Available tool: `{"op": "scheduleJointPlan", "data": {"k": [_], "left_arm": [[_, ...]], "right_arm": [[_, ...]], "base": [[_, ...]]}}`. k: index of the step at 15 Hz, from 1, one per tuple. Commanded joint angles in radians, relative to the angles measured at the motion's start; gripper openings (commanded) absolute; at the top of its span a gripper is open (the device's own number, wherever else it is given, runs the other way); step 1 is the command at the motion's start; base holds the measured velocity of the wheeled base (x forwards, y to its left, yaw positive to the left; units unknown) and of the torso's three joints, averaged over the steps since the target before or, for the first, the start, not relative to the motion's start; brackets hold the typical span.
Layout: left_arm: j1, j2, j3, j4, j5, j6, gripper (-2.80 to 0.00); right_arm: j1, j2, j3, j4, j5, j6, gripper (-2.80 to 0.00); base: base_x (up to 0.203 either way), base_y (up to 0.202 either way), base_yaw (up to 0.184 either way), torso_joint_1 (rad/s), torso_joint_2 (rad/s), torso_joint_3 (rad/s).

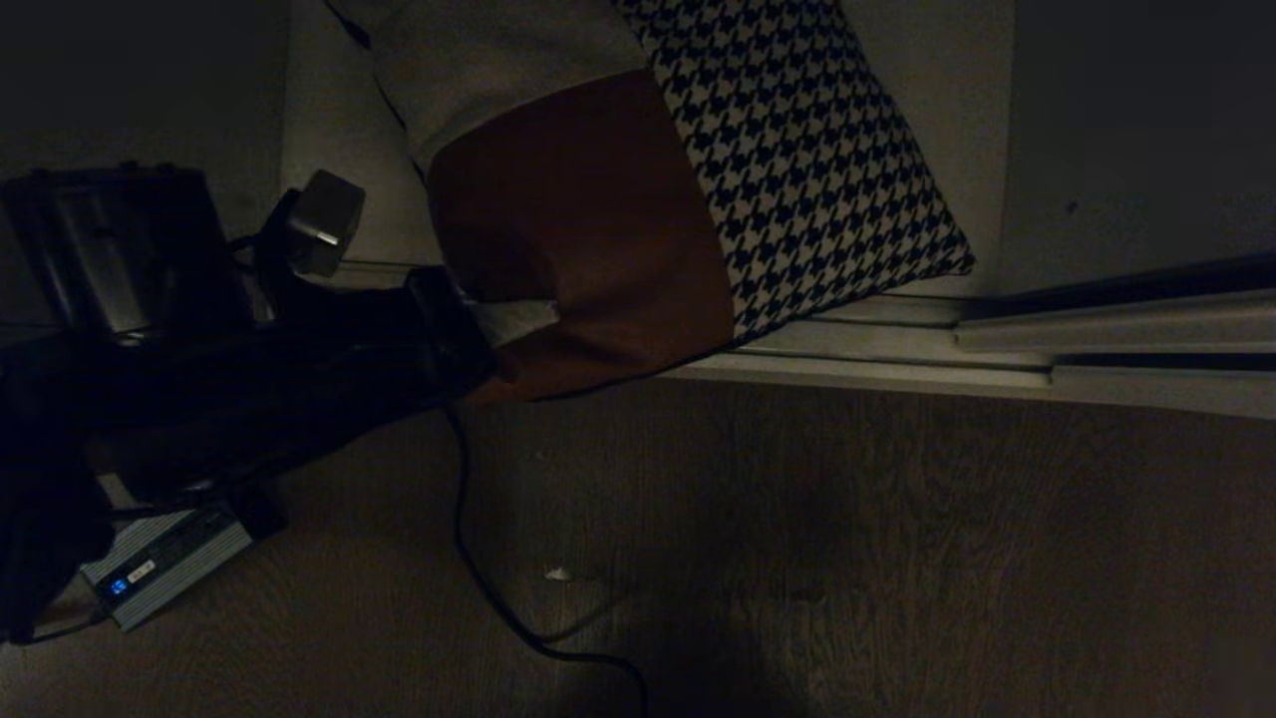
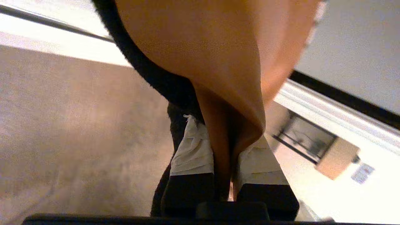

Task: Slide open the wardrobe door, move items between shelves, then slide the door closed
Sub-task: Place the pillow on the higher shelf

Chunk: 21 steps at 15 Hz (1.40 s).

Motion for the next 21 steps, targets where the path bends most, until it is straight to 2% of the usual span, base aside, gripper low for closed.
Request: {"op": "scheduleJointPlan", "data": {"k": [1, 5, 11, 15, 21], "left_arm": [[-0.027, -0.083, 0.026, 0.009, -0.002, -0.004, -2.8], [-0.051, -0.218, 0.04, 0.133, 0.0, -0.003, -2.8], [-0.067, -0.425, -0.038, 0.393, -0.003, 0.023, -2.8], [-0.103, -0.544, -0.108, 0.612, -0.021, 0.07, -2.8], [-0.106, -0.611, -0.271, 0.8, -0.019, 0.076, -2.8]], "right_arm": [[0.0, 0.002, 0.003, 0.0, 0.001, -0.001, -2.8], [0.001, 0.002, 0.003, 0.0, 0.0, -0.001, -2.8], [0.0, 0.002, 0.003, 0.0, 0.0, -0.001, -2.8], [-0.001, 0.002, 0.003, 0.0, 0.001, -0.001, -2.8], [0.001, 0.002, 0.003, 0.0, 0.001, -0.001, -2.8]], "base": [[0.0, 0.0, 0.0, 0.0, 0.0, 0.0], [0.0, 0.0, 0.0, 0.0, 0.0, 0.0], [0.0, 0.0, 0.0, 0.0, 0.0, 0.0], [0.0, 0.0, 0.0, 0.0, 0.0, 0.0], [0.0, 0.0, 0.0, 0.0, 0.0, 0.0]]}}
